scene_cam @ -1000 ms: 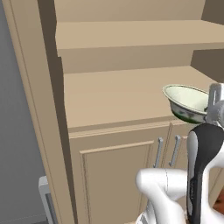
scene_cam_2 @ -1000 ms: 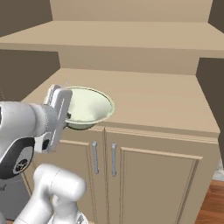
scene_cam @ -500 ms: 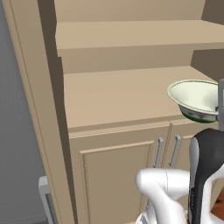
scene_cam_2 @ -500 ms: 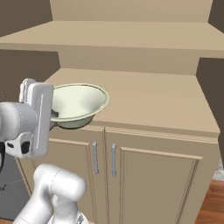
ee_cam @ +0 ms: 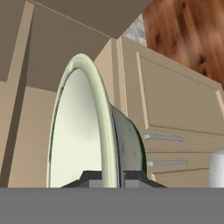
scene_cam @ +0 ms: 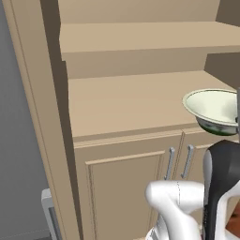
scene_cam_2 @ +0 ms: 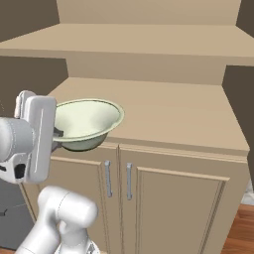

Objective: Pick up the bowls from the cabinet and place each bowl in front of a stool on the dining counter.

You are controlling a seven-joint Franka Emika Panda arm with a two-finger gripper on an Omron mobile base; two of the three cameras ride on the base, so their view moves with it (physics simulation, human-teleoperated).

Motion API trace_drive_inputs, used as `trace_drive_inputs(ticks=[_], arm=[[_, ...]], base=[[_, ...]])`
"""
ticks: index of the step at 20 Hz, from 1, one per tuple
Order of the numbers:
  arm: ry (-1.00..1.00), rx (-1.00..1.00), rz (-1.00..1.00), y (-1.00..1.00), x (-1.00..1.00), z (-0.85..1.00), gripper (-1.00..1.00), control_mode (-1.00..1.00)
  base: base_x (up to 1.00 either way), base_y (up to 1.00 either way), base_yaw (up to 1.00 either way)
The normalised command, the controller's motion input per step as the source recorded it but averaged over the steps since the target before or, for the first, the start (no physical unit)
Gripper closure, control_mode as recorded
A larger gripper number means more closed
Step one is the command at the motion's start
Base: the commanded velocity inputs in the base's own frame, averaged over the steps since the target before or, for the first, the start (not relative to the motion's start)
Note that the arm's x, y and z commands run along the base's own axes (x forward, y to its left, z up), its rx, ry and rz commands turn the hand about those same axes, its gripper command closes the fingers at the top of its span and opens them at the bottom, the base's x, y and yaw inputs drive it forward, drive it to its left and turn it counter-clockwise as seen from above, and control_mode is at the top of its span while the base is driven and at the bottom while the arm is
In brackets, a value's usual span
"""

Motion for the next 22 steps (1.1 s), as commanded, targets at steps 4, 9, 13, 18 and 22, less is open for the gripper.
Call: trace_drive_inputs(ticks=[4, 9, 13, 18, 22], arm=[[0.00, 0.00, 0.00, 0.00, -0.02, 0.00, 1.00, -1.00], [0.00, 0.00, 0.00, 0.00, -0.18, 0.00, 1.00, 1.00], [0.00, 0.00, 0.00, 0.00, 0.00, 0.00, 1.00, 1.00], [0.00, 0.00, 0.00, 0.00, 0.00, 0.00, 1.00, 1.00], [0.00, 0.00, 0.00, 0.00, 0.00, 0.00, 1.00, 1.00]], base=[[0.00, 0.00, 0.00], [-0.12, -0.02, 0.00], [-0.80, -0.22, -0.11], [-0.97, -0.34, -0.14], [-1.00, -0.28, -0.04]])
